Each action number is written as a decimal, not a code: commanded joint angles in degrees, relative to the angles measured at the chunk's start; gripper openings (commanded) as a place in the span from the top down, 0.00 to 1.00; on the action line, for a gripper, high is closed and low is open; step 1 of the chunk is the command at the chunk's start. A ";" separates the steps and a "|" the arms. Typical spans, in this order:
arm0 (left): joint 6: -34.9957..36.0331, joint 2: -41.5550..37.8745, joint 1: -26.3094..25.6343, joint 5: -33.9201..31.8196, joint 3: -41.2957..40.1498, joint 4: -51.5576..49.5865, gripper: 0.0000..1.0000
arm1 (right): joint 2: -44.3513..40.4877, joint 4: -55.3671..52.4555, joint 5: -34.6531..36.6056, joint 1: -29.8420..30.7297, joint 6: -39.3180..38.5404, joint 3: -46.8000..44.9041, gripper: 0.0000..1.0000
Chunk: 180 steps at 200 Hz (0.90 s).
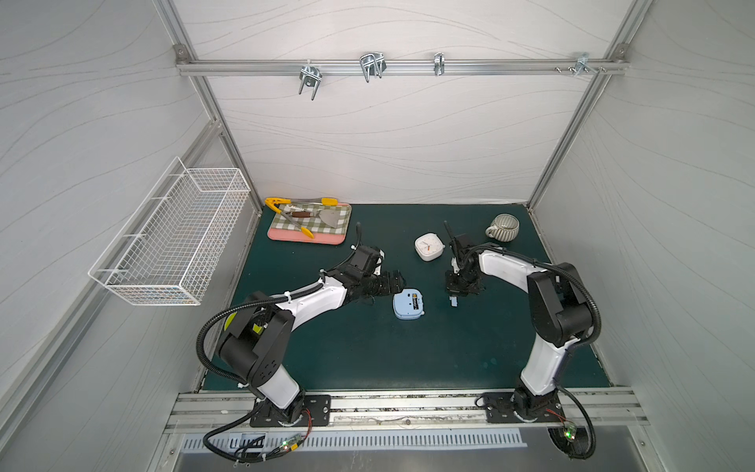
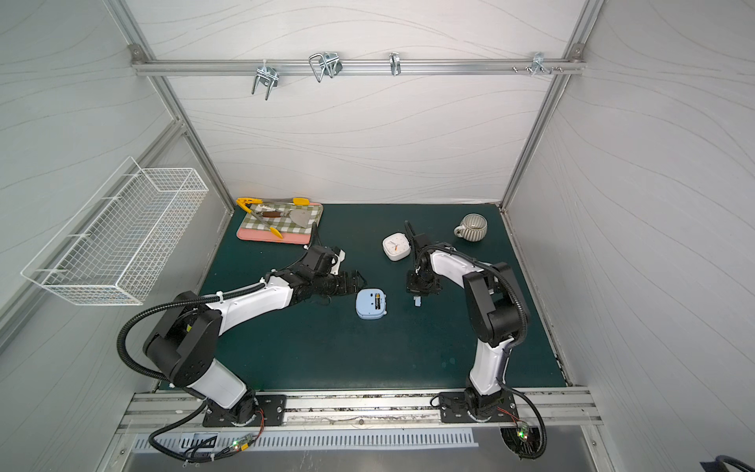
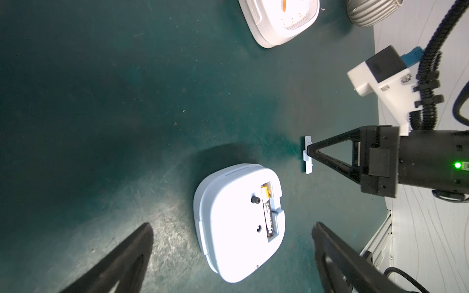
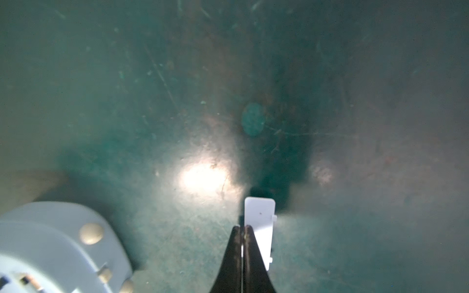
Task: Insert the battery into the alarm
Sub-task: Pick up the cover from the center of the board.
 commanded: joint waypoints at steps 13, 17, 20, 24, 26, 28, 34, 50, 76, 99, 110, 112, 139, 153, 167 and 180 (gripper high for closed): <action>-1.36 -0.61 -1.55 0.09 -0.92 8.47 0.03 | -4.55 -0.03 -3.88 -1.13 1.72 0.50 0.95; -1.53 -0.52 -1.86 -0.11 -1.05 9.60 0.03 | -4.94 0.14 -4.47 -1.40 2.03 0.42 0.94; -1.78 -0.47 -2.16 -0.30 -1.15 10.46 0.04 | -5.18 0.31 -4.97 -1.60 2.25 0.30 0.94; -2.06 -0.40 -2.56 -0.67 -1.22 11.60 0.04 | -5.65 0.64 -5.64 -1.99 2.59 0.13 0.94; -2.22 -0.39 -2.77 -0.89 -1.21 12.14 0.04 | -5.92 0.81 -6.10 -2.17 2.82 0.04 0.94; -2.29 -0.37 -2.99 -1.10 -1.25 12.77 0.04 | -6.21 0.92 -6.53 -2.30 3.05 -0.05 0.94; -2.48 -0.12 -3.72 -1.84 -1.27 14.82 0.05 | -6.94 1.79 -7.92 -3.01 3.76 -0.46 0.94; -2.31 0.66 -5.75 -3.04 -1.14 20.79 0.06 | -9.37 4.54 -11.86 -4.95 5.77 -1.95 0.94; -2.83 2.81 -7.99 -2.70 0.69 26.85 0.06 | -13.01 8.39 -16.50 -7.79 8.63 -3.75 0.94; -2.19 5.26 -9.40 -2.56 3.11 28.04 0.06 | -15.30 9.75 -18.17 -8.82 9.74 -3.98 0.93; -1.71 6.10 -9.84 -2.52 4.05 28.18 0.06 | -16.15 9.99 -18.89 -9.02 10.18 -3.89 0.94; -1.63 6.24 -9.86 -2.52 4.15 28.21 0.06 | -16.33 10.03 -19.08 -9.02 10.28 -3.89 0.94; -0.60 7.91 -10.69 -2.69 5.31 32.37 0.08 | -18.16 10.46 -21.19 -9.15 11.04 -3.89 0.94; -0.21 8.84 -11.10 -2.28 5.50 34.91 0.10 | -18.82 10.52 -21.87 -9.13 11.34 -3.80 0.94; 0.76 9.38 -11.73 -1.81 5.67 36.25 0.13 | -19.47 10.66 -22.28 -9.19 11.66 -3.89 0.94; 2.08 9.83 -12.53 -1.98 5.84 36.33 0.15 | -19.89 10.91 -22.82 -9.19 11.83 -3.96 0.94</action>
